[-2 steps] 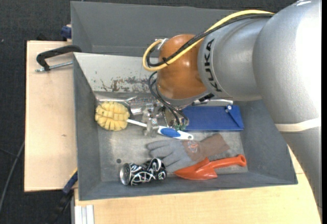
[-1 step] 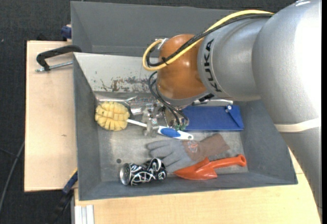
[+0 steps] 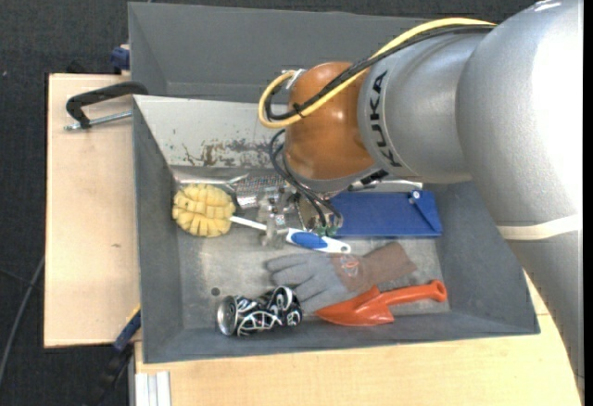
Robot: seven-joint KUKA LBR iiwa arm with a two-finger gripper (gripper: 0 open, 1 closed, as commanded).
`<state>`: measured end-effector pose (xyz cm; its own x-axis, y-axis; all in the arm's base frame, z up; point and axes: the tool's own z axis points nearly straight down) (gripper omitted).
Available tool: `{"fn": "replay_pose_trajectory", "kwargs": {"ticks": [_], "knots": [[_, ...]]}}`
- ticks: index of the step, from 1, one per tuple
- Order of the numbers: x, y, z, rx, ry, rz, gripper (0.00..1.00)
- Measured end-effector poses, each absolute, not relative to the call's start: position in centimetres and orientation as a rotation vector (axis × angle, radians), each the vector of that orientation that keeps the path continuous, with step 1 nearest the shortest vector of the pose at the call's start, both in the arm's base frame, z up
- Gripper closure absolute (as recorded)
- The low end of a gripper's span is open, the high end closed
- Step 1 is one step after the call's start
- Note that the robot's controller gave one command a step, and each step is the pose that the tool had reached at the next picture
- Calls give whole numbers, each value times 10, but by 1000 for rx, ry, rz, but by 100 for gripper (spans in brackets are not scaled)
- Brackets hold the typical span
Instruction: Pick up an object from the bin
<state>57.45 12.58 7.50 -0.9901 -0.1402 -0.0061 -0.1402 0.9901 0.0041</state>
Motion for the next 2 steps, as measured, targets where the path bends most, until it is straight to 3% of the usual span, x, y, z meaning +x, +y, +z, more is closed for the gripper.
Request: {"fn": "replay_pose_trajectory", "kwargs": {"ticks": [2], "knots": [[575, 126, 75, -220, 3128, 7, 100]]}}
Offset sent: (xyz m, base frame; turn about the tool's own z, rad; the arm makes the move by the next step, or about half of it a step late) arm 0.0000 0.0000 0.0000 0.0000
